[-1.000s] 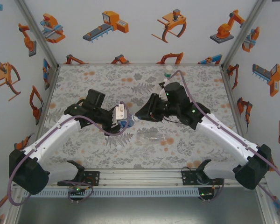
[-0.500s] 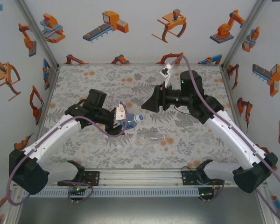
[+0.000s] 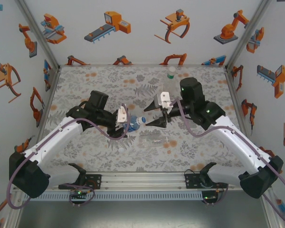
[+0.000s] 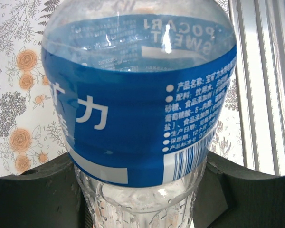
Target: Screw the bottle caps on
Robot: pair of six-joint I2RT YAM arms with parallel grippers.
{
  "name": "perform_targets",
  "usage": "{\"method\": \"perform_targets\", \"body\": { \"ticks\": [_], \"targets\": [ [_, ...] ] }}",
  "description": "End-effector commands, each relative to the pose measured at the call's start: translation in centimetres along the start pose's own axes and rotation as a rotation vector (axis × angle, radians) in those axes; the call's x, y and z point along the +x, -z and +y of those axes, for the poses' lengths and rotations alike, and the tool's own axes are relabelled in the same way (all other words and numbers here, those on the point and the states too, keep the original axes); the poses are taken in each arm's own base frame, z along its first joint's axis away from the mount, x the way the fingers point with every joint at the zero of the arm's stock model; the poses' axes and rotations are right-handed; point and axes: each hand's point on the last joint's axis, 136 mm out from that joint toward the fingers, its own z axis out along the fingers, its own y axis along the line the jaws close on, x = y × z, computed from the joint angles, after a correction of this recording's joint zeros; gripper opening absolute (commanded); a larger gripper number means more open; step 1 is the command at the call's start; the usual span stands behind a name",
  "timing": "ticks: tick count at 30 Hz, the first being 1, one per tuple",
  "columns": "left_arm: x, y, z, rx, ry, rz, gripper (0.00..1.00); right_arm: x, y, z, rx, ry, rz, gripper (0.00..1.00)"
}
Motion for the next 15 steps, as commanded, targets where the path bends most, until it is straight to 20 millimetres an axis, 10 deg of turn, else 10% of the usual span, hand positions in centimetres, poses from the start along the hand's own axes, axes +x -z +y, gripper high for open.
{"method": "perform_targets", "body": {
  "ticks": [1, 15],
  "targets": [
    [-1.3, 0.4, -0.2, 0.016, -0.043, -0.045, 0.0, 0.3, -0.7, 0.5, -0.025, 0.114, 0.013, 0.54],
    [-1.4, 0.4, -0.2, 0.017, -0.045, -0.045, 0.0, 1.7, -2.1, 1.1, -0.057, 0.103, 0.087, 0.33]
  ]
}}
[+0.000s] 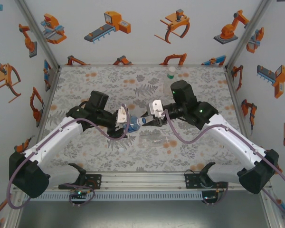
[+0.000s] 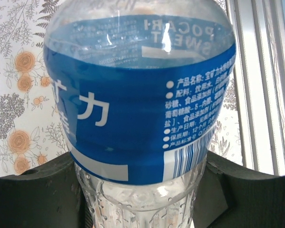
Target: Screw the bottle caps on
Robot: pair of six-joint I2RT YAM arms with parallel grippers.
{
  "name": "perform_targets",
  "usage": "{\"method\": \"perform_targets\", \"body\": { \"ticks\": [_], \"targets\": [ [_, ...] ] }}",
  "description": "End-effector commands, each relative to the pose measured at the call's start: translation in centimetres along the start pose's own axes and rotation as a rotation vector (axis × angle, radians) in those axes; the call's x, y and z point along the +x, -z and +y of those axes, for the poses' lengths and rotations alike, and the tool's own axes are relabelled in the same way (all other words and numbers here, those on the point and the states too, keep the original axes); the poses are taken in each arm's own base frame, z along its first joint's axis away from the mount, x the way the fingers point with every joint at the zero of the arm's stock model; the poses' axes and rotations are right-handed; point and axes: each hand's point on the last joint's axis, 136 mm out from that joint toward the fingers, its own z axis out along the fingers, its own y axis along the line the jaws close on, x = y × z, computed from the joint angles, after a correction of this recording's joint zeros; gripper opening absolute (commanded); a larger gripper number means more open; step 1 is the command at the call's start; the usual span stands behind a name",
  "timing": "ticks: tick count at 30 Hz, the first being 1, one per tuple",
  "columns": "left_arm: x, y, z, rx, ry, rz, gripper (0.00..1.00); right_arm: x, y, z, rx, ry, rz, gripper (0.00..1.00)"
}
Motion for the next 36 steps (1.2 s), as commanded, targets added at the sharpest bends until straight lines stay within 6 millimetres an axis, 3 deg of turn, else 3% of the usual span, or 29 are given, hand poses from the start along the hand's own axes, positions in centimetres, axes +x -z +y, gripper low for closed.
{"method": "perform_targets", "body": {
  "ticks": [1, 7, 12, 14, 20, 25, 28, 34, 36],
  "targets": [
    [-1.4, 0.4, -0.1, 0.012, -0.041, -0.045, 0.0, -0.3, -0.2, 0.3, -0.018, 0.028, 0.013, 0.3],
    [-1.4, 0.4, -0.1, 0.01, -0.04, -0.042, 0.0, -0.4, -0.3, 0.5, -0.032, -0.01, 0.026, 0.18],
    [-1.3, 0.4, 0.0, 0.006, -0.036, -0.036, 0.0, -0.9, -0.4, -1.4, 0.043, -0.291, 0.008, 0.06],
    [-1.2, 0.3, 0.1, 0.007, -0.033, -0.035, 0.0, -1.1, -0.4, -2.5, 0.101, -0.474, -0.021, 0.0],
    [-1.2, 0.3, 0.1, 0.008, -0.033, -0.034, 0.0, 1.4, 0.2, -6.0, 0.346, -1.141, -0.064, 0.0],
    [-1.1, 0.2, 0.3, 0.007, -0.024, -0.028, 0.0, 4.3, 0.1, -7.0, 0.473, -1.658, -0.115, 0.0],
    [-1.0, 0.2, 0.3, 0.005, -0.024, -0.025, 0.0, 6.7, -0.1, -6.5, 0.545, -1.911, -0.093, 0.0],
    [-1.1, 0.2, 0.3, 0.003, -0.025, -0.027, 0.0, 6.5, -0.3, -6.8, 0.543, -1.953, -0.087, 0.0],
    [-1.1, 0.2, 0.3, 0.006, -0.024, -0.027, 0.0, 6.1, 0.2, -6.8, 0.559, -1.911, -0.062, 0.1]
  ]
}}
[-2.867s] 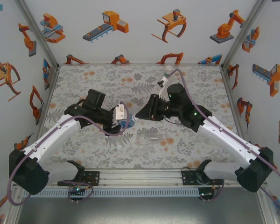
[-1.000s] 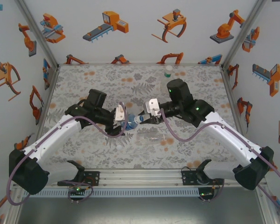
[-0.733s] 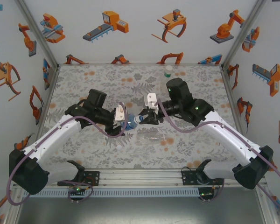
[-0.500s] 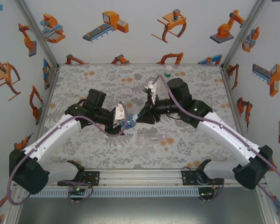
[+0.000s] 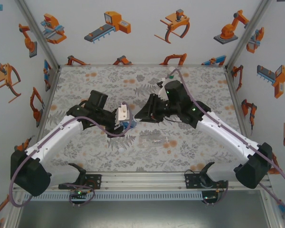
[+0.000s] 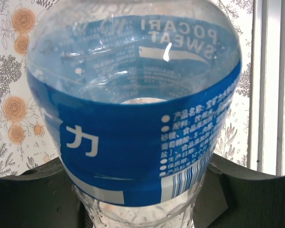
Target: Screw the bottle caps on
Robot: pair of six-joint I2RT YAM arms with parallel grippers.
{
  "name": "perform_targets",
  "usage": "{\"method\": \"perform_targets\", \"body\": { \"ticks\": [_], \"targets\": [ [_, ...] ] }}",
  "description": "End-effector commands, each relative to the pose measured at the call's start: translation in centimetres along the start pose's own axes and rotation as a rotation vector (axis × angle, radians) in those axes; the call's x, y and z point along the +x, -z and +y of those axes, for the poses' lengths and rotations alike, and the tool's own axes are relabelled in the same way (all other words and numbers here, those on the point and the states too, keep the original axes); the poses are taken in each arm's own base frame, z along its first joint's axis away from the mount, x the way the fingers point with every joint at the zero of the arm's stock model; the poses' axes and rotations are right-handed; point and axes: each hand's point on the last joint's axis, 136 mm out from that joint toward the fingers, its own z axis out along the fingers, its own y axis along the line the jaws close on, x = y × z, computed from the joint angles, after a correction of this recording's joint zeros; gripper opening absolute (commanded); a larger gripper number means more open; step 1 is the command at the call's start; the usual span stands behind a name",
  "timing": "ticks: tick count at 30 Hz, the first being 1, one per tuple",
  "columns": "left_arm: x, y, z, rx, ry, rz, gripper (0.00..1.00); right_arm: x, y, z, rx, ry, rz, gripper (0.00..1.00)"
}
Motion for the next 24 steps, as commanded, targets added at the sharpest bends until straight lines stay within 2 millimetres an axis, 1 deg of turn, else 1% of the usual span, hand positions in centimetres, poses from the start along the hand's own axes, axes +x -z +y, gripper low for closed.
{"method": "perform_targets", "body": {
  "ticks": [1, 3, 6, 8, 9, 10, 12, 14, 17, 18, 21, 22, 24],
  "targets": [
    [-3.4, 0.6, -1.2, 0.057, -0.1, -0.126, 0.0, -1.5, 0.6, 1.3, 0.014, -0.011, -0.07, 0.15],
    [-3.5, 0.6, -1.2, 0.056, -0.104, -0.129, 0.0, -1.9, 1.4, 2.2, 0.007, 0.072, -0.082, 0.31],
    [-3.5, 0.6, -1.2, 0.057, -0.103, -0.128, 0.0, -2.5, 2.7, 4.2, -0.034, 0.237, -0.101, 0.47],
    [-3.5, 0.6, -1.2, 0.056, -0.107, -0.129, 0.0, -3.0, 3.5, 5.2, -0.06, 0.347, -0.109, 0.52],
    [-3.5, 0.7, -1.3, 0.055, -0.106, -0.129, 0.0, -3.2, 4.0, 5.6, -0.07, 0.407, -0.118, 0.55],
    [-3.5, 0.7, -1.3, 0.055, -0.107, -0.13, 0.0, -3.3, 4.4, 6.0, -0.078, 0.462, -0.126, 0.56],
    [-3.5, 0.7, -1.2, 0.054, -0.107, -0.13, 0.0, -3.4, 5.4, 6.9, -0.091, 0.608, -0.151, 0.67],
    [-3.5, 0.7, -1.3, 0.055, -0.108, -0.13, 0.0, -3.0, 6.2, 7.9, -0.118, 0.754, -0.157, 0.69],
    [-3.6, 0.7, -1.3, 0.057, -0.111, -0.134, 0.0, -1.4, 6.9, 9.5, -0.206, 1.037, -0.129, 0.67],
    [-3.6, 0.7, -1.4, 0.059, -0.112, -0.137, 0.0, -0.6, 7.1, 9.9, -0.246, 1.144, -0.115, 0.66],
    [-3.7, 0.8, -1.5, 0.061, -0.116, -0.143, 0.0, 1.4, 7.5, 10.3, -0.345, 1.398, -0.09, 0.64],
    [-3.8, 0.9, -1.5, 0.059, -0.119, -0.144, 0.0, 1.8, 7.6, 10.4, -0.37, 1.448, -0.084, 0.64],
    [-3.7, 0.9, -1.5, 0.058, -0.12, -0.143, 0.0, 2.9, 7.8, 10.5, -0.435, 1.55, -0.065, 0.61]
  ]
}}
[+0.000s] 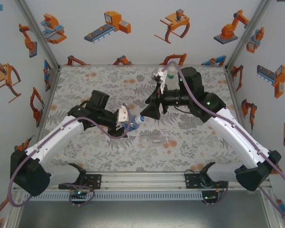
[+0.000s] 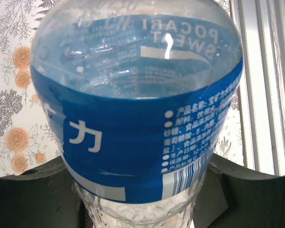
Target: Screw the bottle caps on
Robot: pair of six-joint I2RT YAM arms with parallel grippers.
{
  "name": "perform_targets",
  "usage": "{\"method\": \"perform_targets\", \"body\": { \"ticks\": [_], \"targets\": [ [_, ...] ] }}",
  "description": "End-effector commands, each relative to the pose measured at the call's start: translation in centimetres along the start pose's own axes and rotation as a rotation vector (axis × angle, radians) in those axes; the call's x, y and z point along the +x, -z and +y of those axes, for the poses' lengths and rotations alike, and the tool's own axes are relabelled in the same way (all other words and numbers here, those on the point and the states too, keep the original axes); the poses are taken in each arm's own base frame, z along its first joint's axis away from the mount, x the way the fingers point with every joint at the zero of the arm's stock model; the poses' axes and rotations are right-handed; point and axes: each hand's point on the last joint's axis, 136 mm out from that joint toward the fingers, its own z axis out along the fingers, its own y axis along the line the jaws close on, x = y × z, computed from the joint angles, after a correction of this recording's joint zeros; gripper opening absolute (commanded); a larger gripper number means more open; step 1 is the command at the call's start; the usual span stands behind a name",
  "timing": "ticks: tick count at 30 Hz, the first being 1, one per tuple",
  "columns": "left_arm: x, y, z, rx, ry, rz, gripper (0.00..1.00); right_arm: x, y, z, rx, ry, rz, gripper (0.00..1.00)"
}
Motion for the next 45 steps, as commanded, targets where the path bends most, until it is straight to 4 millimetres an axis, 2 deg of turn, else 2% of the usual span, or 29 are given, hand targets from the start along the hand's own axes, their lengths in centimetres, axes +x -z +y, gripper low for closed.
{"method": "perform_targets", "body": {
  "ticks": [1, 7, 11, 14, 25, 29, 32, 34, 37, 41, 45],
  "targets": [
    [-1.8, 0.8, -0.4, 0.006, -0.059, -0.053, 0.0, -0.9, 1.1, 3.9, -0.186, 0.399, -0.064, 0.59],
    [-1.9, 0.9, -0.5, 0.01, -0.061, -0.06, 0.0, 2.6, 0.4, 6.0, -0.305, 0.68, -0.059, 0.57],
    [-2.0, 0.9, -0.5, 0.01, -0.062, -0.062, 0.0, 4.1, -0.5, 5.8, -0.281, 0.73, -0.033, 0.57],
    [-2.0, 0.9, -0.5, 0.01, -0.062, -0.062, 0.0, 4.8, -0.9, 5.2, -0.258, 0.738, -0.021, 0.53],
    [-1.9, 0.9, -0.5, 0.011, -0.06, -0.062, 0.0, 5.6, -1.8, 4.5, -0.25, 0.737, -0.015, 0.37],
    [-1.9, 0.9, -0.5, 0.011, -0.059, -0.062, 0.0, 5.4, -2.0, 4.2, -0.23, 0.669, -0.012, 0.26],
    [-1.9, 0.9, -0.5, 0.008, -0.058, -0.057, 0.0, 5.3, -2.3, 3.6, -0.196, 0.51, -0.009, 0.16],
    [-1.8, 0.9, -0.4, 0.002, -0.06, -0.052, 0.0, 4.9, -2.6, 2.6, -0.141, 0.33, -0.011, 0.12],
    [-1.7, 0.8, -0.2, -0.003, -0.055, -0.045, 0.0, 4.5, -2.8, 0.1, 0.002, -0.017, -0.01, 0.01],
    [-1.6, 0.8, 0.0, -0.009, -0.05, -0.039, 0.0, 6.0, -2.7, -3.0, 0.191, -0.54, 0.028, 0.0],
    [-1.7, 0.8, 0.0, -0.01, -0.052, -0.043, 0.0, 8.2, -2.7, -4.6, 0.306, -0.983, 0.004, 0.0]
  ]
}}
